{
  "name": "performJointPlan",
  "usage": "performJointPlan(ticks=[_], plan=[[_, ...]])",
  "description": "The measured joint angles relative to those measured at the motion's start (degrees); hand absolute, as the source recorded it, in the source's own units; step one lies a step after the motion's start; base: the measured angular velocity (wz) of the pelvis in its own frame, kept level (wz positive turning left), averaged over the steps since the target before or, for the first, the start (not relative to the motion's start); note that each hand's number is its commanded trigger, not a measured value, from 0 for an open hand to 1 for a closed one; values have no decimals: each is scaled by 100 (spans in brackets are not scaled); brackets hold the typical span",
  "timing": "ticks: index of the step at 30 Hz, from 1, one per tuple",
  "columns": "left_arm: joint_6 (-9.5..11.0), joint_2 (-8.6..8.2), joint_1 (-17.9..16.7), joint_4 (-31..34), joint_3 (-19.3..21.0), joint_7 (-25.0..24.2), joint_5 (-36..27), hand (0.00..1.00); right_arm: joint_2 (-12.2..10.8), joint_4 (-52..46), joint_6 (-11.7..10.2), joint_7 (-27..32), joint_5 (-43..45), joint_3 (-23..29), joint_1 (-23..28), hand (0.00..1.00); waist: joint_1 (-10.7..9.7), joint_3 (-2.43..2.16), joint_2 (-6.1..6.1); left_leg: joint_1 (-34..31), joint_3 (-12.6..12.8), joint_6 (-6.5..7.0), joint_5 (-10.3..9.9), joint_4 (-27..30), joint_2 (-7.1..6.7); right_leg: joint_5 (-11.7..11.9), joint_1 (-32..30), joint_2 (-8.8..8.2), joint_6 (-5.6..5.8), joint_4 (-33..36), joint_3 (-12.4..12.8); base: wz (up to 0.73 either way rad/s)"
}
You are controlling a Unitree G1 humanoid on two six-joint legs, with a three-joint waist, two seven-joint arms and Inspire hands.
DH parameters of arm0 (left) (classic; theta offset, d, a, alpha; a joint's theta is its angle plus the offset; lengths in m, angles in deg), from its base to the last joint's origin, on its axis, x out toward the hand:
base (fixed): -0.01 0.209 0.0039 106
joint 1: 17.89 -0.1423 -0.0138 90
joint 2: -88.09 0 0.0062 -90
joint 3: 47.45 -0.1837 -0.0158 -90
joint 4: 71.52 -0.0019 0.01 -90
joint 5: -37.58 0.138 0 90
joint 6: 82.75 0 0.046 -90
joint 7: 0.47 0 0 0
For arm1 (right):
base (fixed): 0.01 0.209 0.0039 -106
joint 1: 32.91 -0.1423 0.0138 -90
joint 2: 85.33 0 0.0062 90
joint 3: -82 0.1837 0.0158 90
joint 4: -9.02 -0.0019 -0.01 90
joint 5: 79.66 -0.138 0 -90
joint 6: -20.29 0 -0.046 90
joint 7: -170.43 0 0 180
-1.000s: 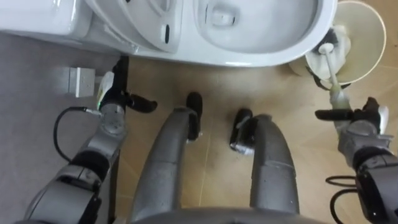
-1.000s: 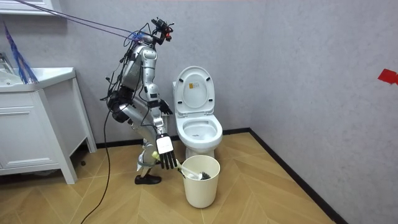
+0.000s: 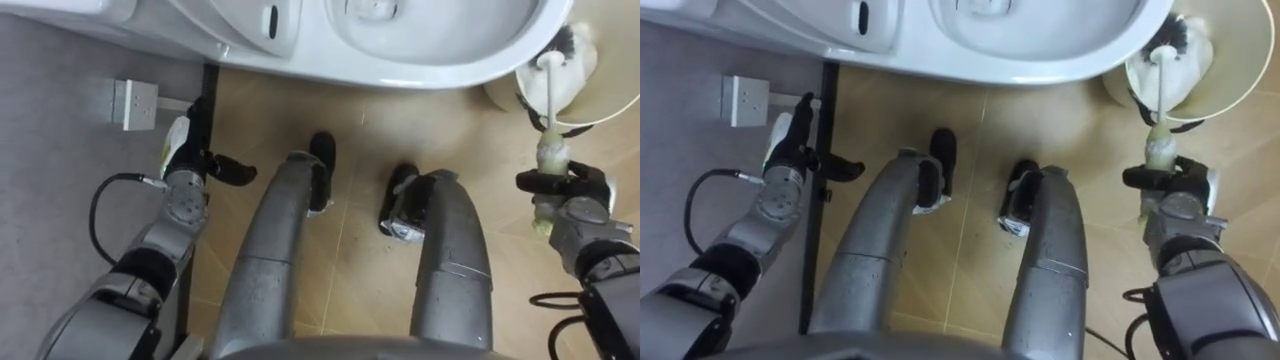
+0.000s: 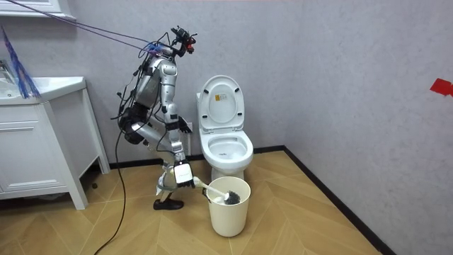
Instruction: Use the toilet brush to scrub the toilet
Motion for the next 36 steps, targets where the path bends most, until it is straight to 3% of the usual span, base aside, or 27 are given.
performJointPlan(ticks=[7, 13, 20, 21, 24, 28, 30, 36], plan=[[37, 7, -122, 9, 4, -18, -211, 0, -24, 70, 49, -115, -71, -10, 134, 100, 23, -5, 7, 555, -15, -15, -59, -80, 22, -32, 575, 55, 12, -131, -17, -2], [44, 10, -596, 49, 26, -12, -207, 0, -91, 86, 47, -192, -106, 64, 384, 100, 3, -29, -20, 1467, -16, -13, -3, -615, 19, 58, 1478, 92, 91, -689, -40, 0], [63, 12, -1127, -73, 24, -32, -208, 0, -315, 200, 54, -429, -542, 227, 643, 100, -165, -128, -145, 2723, -53, 23, 178, -1587, 36, 315, 2769, 209, 188, -1775, -162, -1], [82, 12, -1168, -74, 76, -34, -204, 0, -342, 189, 53, -431, -716, 402, 682, 100, -149, -141, -161, 2957, -24, 30, 199, -1734, 93, 369, 3010, 265, 213, -1980, -158, -15], [84, 13, -1349, -78, 413, -49, -144, 0, -429, 220, 47, -411, -1194, 868, 723, 100, -172, -177, -207, 3457, -15, 32, 198, -2017, 95, 451, 3560, 355, 264, -2388, -180, -5], [150, 63, -1577, -77, 712, -111, -108, 0, -444, 203, 43, -449, -1550, 1005, 1025, 100, -171, -236, -295, 4121, -94, 34, 246, -2504, 88, 541, 4315, 393, 321, -3005, -335, 13], [155, 61, -1865, -74, 911, -170, -84, 0, -490, 198, 49, -480, -1564, 1164, 1246, 100, -172, -273, -347, 4537, -68, 39, 265, -2819, 80, 657, 4810, 478, 360, -3468, -382, 2], [162, 70, -2585, -43, 1418, -261, -44, 0, -652, 171, 48, -487, -1578, 1559, 1857, 100, -309, -285, -491, 5490, -61, 49, 226, -3297, 49, 743, 5943, 549, 472, -4335, -469, 11]])
